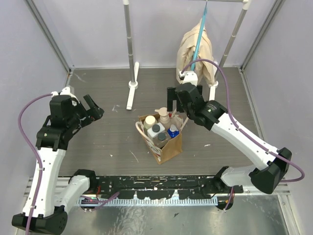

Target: Take the personal care products out of the canvas bag

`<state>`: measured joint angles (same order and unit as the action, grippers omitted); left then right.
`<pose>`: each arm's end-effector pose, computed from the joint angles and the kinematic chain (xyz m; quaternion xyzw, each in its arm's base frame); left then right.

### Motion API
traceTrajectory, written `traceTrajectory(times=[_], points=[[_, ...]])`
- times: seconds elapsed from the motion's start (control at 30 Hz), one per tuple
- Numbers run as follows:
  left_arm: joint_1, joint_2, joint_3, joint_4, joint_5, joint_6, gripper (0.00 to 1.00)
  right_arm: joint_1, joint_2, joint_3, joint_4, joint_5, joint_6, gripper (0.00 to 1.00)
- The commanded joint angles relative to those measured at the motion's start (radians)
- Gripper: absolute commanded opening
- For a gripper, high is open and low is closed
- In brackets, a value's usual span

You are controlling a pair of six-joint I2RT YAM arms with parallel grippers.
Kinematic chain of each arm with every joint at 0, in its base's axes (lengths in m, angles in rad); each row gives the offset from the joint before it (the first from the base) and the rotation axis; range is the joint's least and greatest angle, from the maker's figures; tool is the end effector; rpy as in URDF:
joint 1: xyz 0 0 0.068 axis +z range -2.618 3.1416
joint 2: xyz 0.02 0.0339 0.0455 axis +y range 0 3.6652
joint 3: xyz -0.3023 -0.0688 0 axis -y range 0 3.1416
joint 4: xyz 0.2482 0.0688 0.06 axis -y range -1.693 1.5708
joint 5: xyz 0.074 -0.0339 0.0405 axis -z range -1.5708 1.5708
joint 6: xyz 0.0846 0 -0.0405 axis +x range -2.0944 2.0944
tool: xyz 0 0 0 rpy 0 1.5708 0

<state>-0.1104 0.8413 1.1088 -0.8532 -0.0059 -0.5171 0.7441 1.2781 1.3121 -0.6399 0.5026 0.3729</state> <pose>0.1732 -0.0187 0.3747 -0.1793 0.8627 -0.1435 0.4506 0.2487 0.1736 0.3870 -0.0450 0.8646 0.0513 0.4978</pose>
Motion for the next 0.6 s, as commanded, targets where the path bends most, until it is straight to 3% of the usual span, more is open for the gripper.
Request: traceTrajectory(times=[0.0, 0.17, 0.37, 0.57], points=[[-0.008, 0.004, 0.013, -0.039, 0.074, 0.025, 0.99, 0.000, 0.024, 0.044, -0.027, -0.011, 0.002, 1.00], [-0.026, 0.025, 0.045, -0.069, 0.065, 0.040, 0.99, -0.034, 0.003, 0.033, -0.027, 0.104, -0.014, 1.00], [-0.055, 0.094, 0.082, -0.102, 0.085, 0.060, 0.99, -0.226, 0.018, 0.070, -0.091, -0.058, -0.032, 1.00], [-0.100, 0.133, 0.074, -0.079, 0.084, 0.051, 0.99, -0.290, -0.006, 0.042, -0.126, -0.101, -0.055, 1.00]])
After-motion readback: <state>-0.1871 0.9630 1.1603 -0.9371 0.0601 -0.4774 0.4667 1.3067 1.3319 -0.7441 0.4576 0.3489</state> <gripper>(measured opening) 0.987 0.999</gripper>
